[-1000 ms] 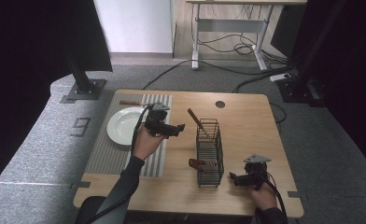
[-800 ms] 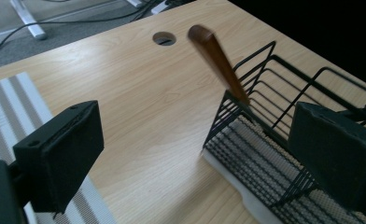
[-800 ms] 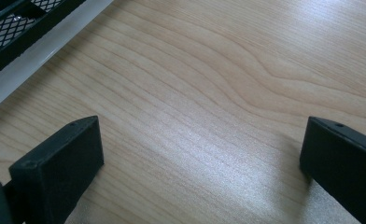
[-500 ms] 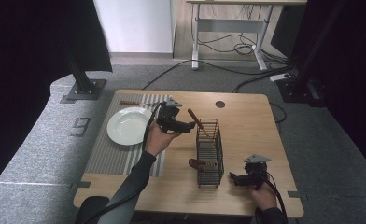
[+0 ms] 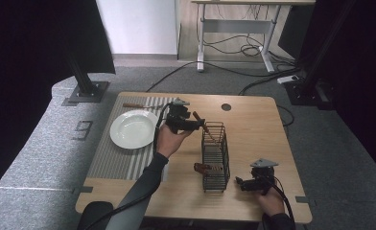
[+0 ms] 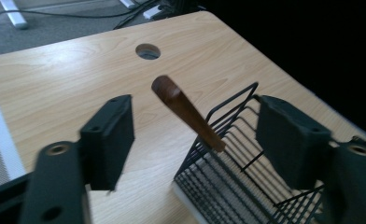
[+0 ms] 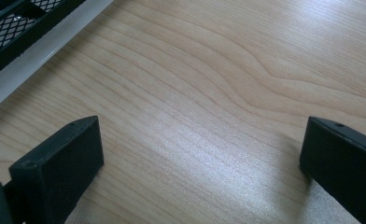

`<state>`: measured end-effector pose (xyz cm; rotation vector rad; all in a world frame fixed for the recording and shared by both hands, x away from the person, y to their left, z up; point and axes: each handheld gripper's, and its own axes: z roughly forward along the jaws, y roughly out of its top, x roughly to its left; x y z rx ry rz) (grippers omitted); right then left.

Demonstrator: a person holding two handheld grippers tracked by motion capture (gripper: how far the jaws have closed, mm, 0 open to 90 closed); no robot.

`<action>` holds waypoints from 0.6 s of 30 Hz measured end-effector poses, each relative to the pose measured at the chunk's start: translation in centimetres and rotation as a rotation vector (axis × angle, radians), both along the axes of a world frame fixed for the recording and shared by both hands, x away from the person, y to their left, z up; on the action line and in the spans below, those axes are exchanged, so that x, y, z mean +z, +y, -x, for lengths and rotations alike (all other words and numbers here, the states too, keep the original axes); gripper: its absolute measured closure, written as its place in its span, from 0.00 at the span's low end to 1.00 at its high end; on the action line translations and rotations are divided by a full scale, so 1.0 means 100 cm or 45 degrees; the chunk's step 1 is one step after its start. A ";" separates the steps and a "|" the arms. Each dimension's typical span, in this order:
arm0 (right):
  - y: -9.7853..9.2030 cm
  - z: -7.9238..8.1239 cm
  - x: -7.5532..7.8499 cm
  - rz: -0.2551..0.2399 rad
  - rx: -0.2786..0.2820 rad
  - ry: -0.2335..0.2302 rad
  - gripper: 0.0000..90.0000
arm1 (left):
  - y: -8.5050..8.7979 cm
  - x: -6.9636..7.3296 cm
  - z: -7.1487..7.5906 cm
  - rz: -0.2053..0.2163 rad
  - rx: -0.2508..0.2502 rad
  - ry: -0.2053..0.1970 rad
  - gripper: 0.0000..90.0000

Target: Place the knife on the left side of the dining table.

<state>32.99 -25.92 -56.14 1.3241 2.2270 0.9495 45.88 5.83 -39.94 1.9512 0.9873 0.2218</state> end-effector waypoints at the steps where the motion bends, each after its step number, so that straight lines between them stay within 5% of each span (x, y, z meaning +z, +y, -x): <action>1: 0.000 0.000 0.000 0.000 0.000 0.000 0.00 | -0.001 0.001 -0.001 0.014 0.001 0.011 0.36; 9: 0.000 0.000 0.000 0.000 0.000 -0.001 0.00 | -0.001 0.002 -0.010 0.115 0.048 0.136 0.53; 18: 0.000 0.000 0.000 0.000 0.001 -0.001 0.00 | -0.002 -0.002 -0.018 0.177 0.059 0.215 0.66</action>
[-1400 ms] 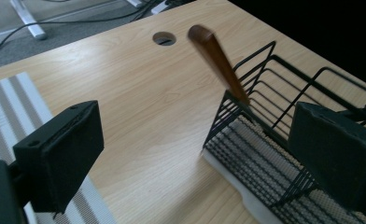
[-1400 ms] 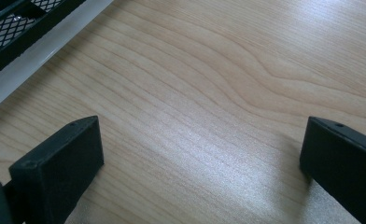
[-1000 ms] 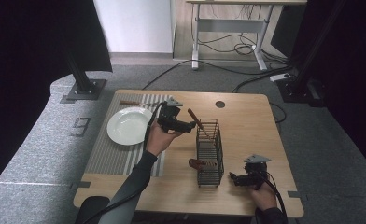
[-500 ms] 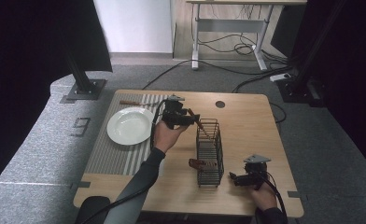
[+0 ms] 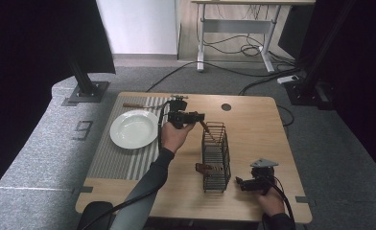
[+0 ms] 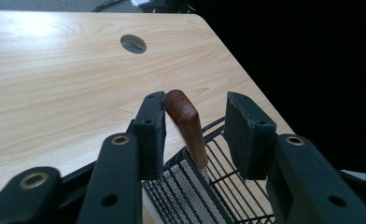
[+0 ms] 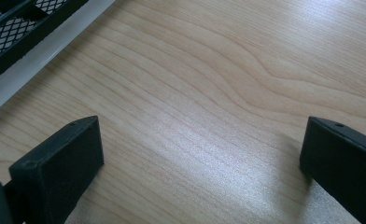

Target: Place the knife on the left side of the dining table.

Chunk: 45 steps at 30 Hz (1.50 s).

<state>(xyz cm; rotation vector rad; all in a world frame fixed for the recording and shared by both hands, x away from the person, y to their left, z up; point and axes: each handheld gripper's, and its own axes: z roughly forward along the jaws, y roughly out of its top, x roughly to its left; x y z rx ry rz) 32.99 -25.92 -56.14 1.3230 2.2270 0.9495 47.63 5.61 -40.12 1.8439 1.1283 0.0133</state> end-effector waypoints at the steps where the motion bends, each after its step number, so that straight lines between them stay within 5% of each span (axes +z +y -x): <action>1: 0.000 0.000 0.000 0.000 0.000 0.000 0.00 | 0.000 -0.001 -0.001 0.010 0.004 0.006 0.68; 7: 0.000 0.000 0.000 0.000 -0.001 0.001 0.00 | 0.001 -0.002 -0.002 0.033 0.000 0.001 0.80; 24: 0.000 0.000 0.000 0.001 0.001 -0.001 0.00 | 0.004 0.003 0.004 0.150 -0.083 -0.007 0.88; 45: 0.000 0.000 0.000 0.000 -0.001 0.000 0.00 | 0.034 0.038 0.018 0.228 -0.068 -0.141 0.89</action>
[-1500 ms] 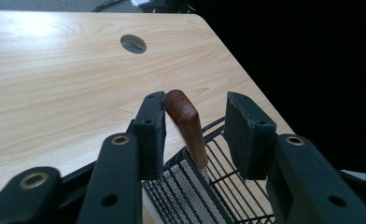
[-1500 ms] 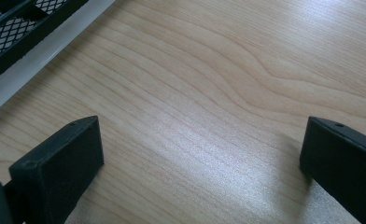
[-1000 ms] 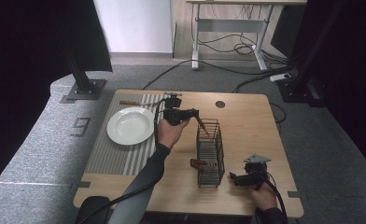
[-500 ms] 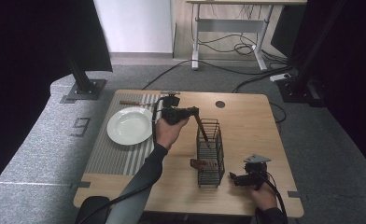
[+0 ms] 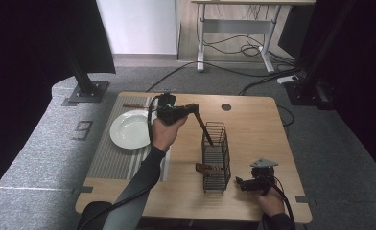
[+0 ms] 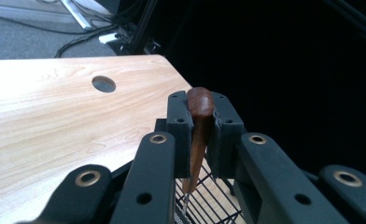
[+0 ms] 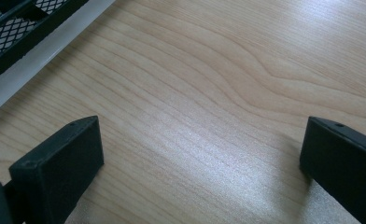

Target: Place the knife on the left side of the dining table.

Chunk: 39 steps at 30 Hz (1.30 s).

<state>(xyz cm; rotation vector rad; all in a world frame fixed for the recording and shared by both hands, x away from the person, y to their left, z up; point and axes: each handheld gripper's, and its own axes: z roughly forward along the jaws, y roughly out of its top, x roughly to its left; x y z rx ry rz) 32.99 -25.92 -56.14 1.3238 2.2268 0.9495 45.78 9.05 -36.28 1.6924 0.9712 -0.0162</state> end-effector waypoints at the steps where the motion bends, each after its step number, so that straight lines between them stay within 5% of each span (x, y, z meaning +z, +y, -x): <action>1: 0.000 0.000 0.000 0.000 0.000 0.000 0.00 | 0.000 0.000 0.000 0.000 0.000 0.000 0.89; 27: 0.000 0.000 0.000 0.001 0.001 0.001 0.00 | 0.058 0.050 0.031 0.096 0.076 -0.144 0.89; 39: 0.000 0.000 0.000 0.002 0.001 0.001 0.00 | 0.096 0.053 0.053 0.087 0.178 -0.189 0.89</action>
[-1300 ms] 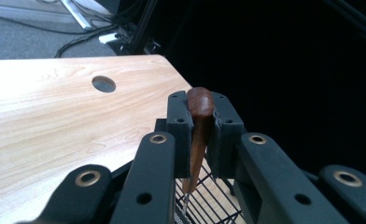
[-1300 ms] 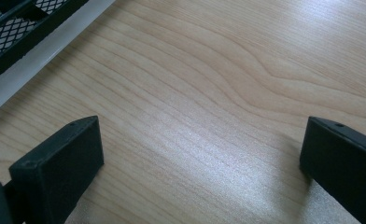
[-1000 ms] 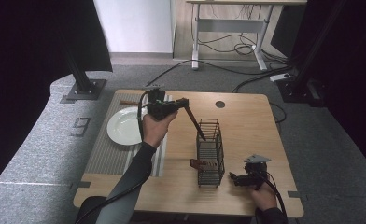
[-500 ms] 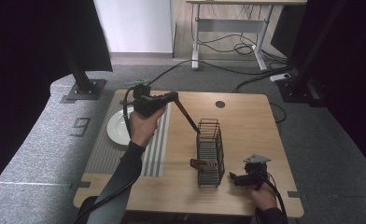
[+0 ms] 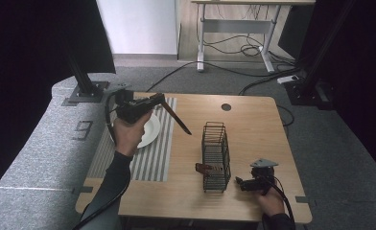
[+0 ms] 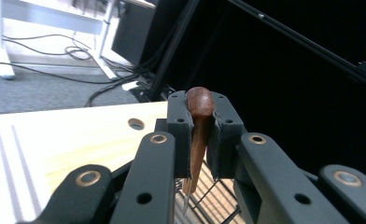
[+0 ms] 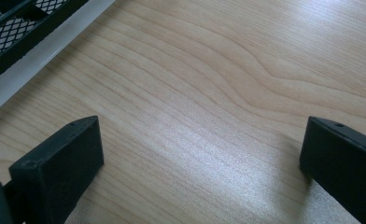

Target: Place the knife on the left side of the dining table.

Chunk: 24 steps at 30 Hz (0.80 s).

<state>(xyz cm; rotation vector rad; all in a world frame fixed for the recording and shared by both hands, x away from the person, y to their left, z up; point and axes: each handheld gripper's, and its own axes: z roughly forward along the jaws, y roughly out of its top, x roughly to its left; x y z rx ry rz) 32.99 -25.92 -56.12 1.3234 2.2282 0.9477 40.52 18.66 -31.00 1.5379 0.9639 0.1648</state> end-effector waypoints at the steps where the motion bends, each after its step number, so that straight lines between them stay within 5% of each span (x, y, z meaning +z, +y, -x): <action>1: 0.000 0.000 0.000 0.000 0.000 0.000 0.00 | 0.004 -0.002 0.002 0.001 0.011 0.002 0.89; 15: 0.000 0.000 0.000 -0.001 0.000 -0.001 0.00 | 0.058 -0.053 0.025 -0.028 0.204 0.072 0.89; 24: 0.000 0.000 0.000 -0.001 0.000 -0.002 0.00 | 0.076 -0.076 0.040 -0.040 0.283 0.104 0.89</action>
